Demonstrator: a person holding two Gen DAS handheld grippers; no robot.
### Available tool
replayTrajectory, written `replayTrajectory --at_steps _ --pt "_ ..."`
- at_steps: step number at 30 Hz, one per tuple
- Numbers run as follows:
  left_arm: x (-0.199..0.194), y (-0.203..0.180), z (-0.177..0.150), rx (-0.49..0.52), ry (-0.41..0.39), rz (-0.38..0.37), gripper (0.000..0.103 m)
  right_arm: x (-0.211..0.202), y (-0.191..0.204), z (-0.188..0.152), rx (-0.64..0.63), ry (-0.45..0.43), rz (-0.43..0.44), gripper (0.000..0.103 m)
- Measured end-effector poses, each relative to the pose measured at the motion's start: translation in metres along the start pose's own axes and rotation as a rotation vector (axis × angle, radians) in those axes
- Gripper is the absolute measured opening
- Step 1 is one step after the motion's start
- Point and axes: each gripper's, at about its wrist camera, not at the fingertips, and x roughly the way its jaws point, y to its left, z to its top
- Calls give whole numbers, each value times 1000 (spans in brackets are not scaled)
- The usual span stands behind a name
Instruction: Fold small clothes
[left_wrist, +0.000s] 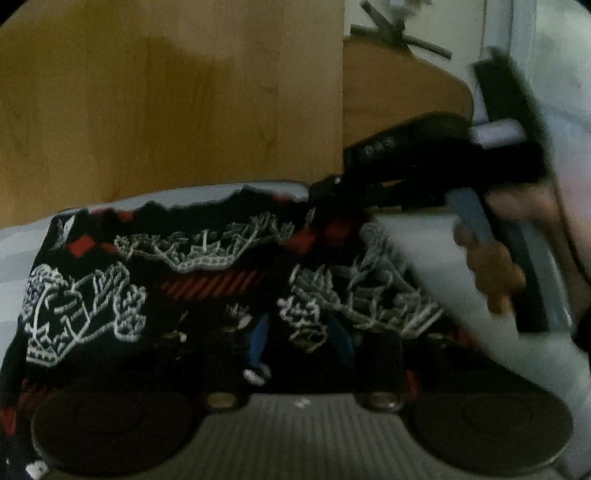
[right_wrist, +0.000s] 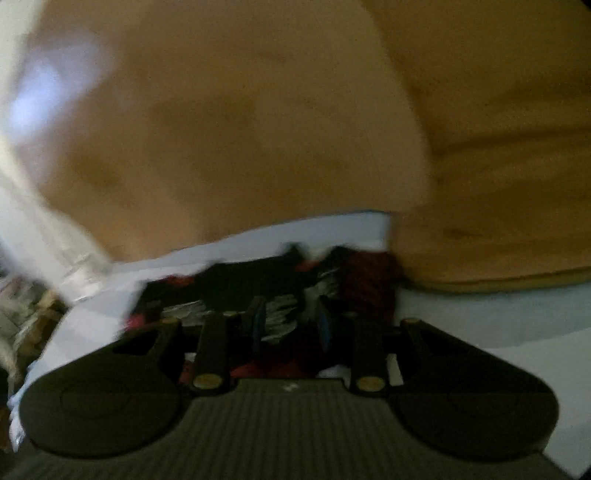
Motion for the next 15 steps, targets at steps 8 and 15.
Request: replayTrajectory --at_steps 8,15 --pt "-11 3 2 9 17 -30 48 -29 -14 -12 139 -66 55 20" --pt "-120 79 -5 -102 -75 -82 60 -149 33 -82 -81 -65 146 36"
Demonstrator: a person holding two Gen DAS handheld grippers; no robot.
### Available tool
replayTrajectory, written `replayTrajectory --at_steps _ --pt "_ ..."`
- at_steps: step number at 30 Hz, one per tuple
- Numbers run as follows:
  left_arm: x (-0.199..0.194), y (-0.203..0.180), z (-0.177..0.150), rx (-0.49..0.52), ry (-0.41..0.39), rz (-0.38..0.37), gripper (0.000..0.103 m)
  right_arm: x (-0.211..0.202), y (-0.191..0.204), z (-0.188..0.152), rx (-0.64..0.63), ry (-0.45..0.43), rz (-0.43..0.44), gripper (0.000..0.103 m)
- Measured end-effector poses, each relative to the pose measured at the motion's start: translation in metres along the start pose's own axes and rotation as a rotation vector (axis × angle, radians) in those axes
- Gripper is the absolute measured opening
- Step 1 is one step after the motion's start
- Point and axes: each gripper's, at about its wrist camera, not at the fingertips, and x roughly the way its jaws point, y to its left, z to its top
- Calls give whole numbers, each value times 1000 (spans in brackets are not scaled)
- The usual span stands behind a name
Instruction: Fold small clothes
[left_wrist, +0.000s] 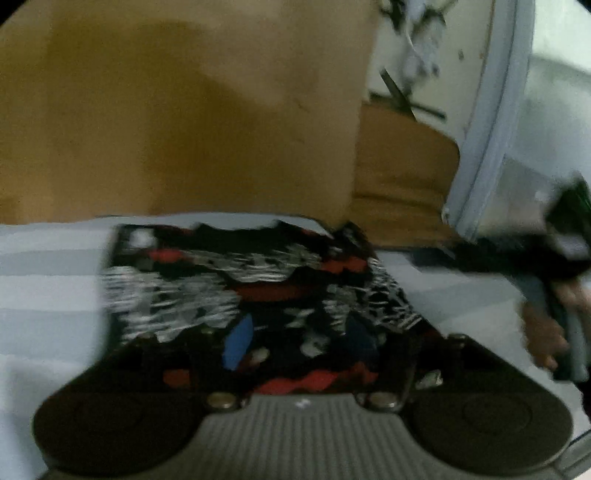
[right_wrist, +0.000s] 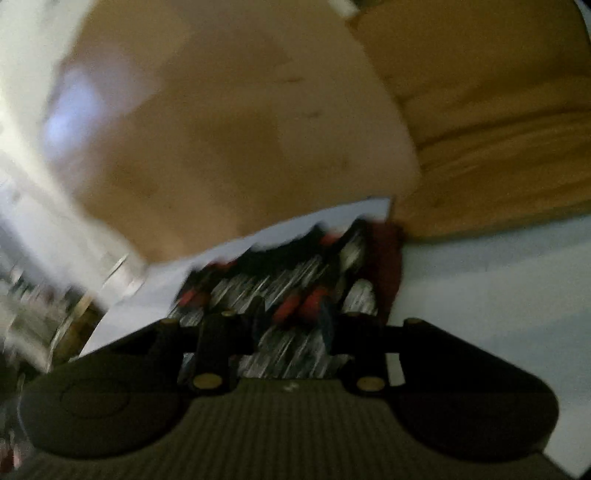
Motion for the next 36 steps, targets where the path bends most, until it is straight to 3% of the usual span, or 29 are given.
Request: replayTrajectory --at_steps 4,7,11,17,20,25,30,32,36 --pt "-62 44 -24 -9 18 49 60 -53 25 -64 -35 31 31 36" --pt "-90 67 -47 -41 70 70 60 -81 34 -111 -25 40 7 36" --pt "-119 86 -88 -123 164 69 61 -116 29 -158 85 21 -29 36" --pt "-141 96 -133 -246 240 38 65 -142 28 -199 179 15 -48 36" --pt "-147 88 -139 -233 230 25 75 -142 33 -205 173 32 -51 36" --pt "-144 72 -142 -175 218 73 76 -128 35 -209 180 58 -22 36" --pt "-143 62 -145 -125 208 118 63 -125 35 -211 184 73 3 34" --pt "-141 58 -145 -101 208 144 50 -125 37 -212 174 84 5 32" --pt "-139 56 -144 -81 209 150 34 -123 38 -214 160 99 -3 15"
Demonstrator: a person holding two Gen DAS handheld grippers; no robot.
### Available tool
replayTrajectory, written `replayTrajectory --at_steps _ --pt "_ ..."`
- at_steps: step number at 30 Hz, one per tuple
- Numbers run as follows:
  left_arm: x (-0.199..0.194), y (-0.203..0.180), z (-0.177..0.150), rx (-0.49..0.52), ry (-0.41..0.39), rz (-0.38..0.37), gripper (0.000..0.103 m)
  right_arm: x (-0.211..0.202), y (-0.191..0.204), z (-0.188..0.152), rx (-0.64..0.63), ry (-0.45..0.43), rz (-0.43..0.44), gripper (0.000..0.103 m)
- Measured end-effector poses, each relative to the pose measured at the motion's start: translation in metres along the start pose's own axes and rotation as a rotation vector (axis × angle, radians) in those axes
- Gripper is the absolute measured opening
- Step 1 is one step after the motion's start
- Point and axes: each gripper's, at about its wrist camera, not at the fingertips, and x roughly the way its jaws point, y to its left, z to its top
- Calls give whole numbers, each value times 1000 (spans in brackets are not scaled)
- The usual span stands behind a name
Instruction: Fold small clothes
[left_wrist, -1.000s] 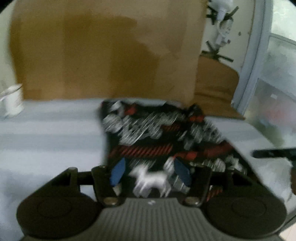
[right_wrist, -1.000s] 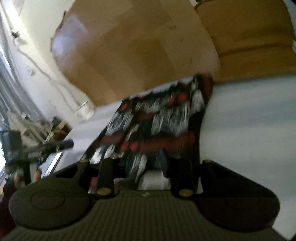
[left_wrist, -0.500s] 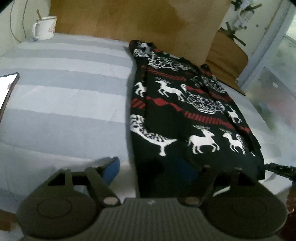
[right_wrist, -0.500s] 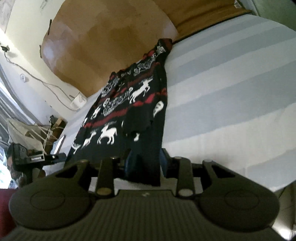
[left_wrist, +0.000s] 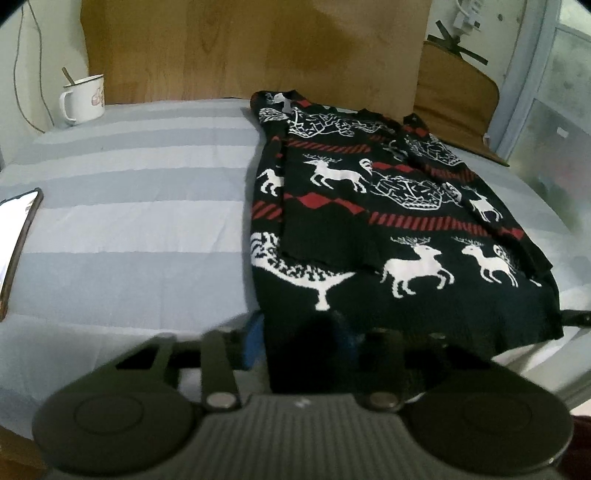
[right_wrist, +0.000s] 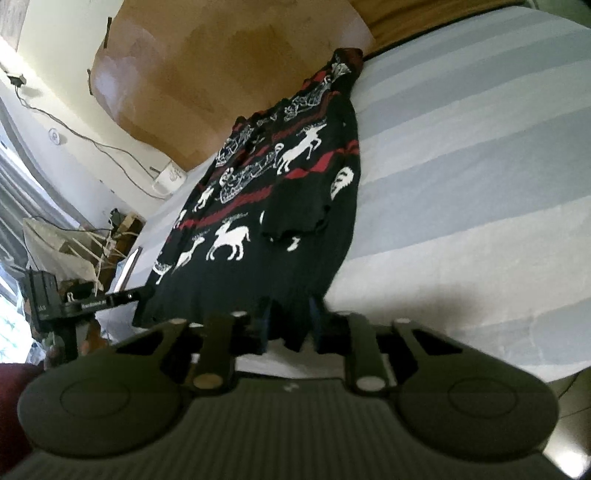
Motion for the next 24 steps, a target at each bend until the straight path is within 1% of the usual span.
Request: replayTrajectory --at_steps 2,5,7,9,11,14,17,20,24 --pt "1 0 1 6 3 9 25 0 0 0 -4 -2 -1 12" --pt "1 3 3 0 10 3 17 -2 2 1 -3 -8 4 7" --pt "1 5 5 -9 19 -12 12 -8 3 5 22 -26 34 6" --pt "-1 10 8 -40 27 -40 12 -16 4 12 48 -63 76 6" --pt "-4 17 12 -82 29 -80 12 -24 8 19 43 -97 92 6" --pt "-9 26 19 -135 23 -131 12 -29 14 26 27 -122 75 5" --pt "-12 37 29 -198 17 -193 12 -29 16 38 34 -158 76 5" --pt "-14 47 46 -256 -1 -238 12 -23 17 55 18 -188 58 5" --pt "-11 57 70 -321 -30 -288 12 -18 13 91 2 -246 59 5"
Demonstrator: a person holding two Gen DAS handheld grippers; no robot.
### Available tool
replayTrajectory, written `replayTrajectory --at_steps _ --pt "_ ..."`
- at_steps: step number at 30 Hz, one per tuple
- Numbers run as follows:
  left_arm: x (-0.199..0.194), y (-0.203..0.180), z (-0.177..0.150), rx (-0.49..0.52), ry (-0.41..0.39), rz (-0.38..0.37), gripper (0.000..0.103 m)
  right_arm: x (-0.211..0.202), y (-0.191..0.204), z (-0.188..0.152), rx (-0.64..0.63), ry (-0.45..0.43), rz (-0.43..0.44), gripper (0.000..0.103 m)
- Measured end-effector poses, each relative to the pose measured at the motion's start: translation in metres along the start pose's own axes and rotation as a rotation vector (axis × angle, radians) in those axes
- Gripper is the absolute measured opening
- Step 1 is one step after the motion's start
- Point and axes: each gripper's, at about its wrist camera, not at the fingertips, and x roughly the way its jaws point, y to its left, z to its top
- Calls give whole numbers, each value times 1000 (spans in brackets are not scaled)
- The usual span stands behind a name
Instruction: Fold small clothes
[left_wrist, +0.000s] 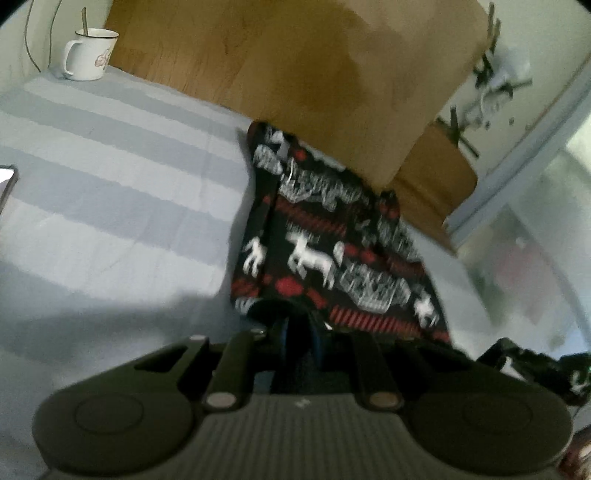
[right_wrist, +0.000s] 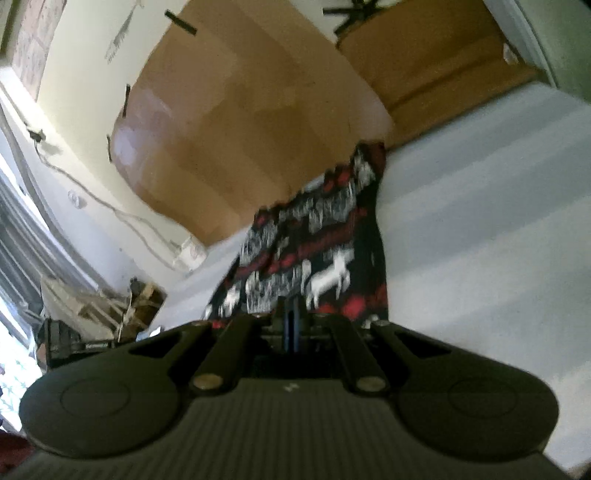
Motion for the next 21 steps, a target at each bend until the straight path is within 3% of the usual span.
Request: replayTrajectory --at_steps 3,7,9,10,12,14,17,21 --pt "12 3 30 -57 -35 -30 12 23 -8 33 1 -41 -1 5" --pt "46 14 78 -150 -63 -5 16 74 -20 79 -13 -70 -61 5" --pt "71 21 101 -182 -93 108 47 111 -26 95 -63 -77 -174 9" --pt "84 25 108 -195 -94 179 70 128 -29 98 -87 -67 -254 11" --pt "94 33 109 -231 -88 227 70 144 -36 99 -77 -29 -366 37" --pt "92 37 99 -217 -83 171 74 133 -38 90 -75 -51 -307 38" --pt "80 35 84 -172 -119 195 78 112 -29 67 -90 -75 -242 41" --pt "81 17 83 -68 -143 155 78 114 -1 39 -194 -30 -162 41"
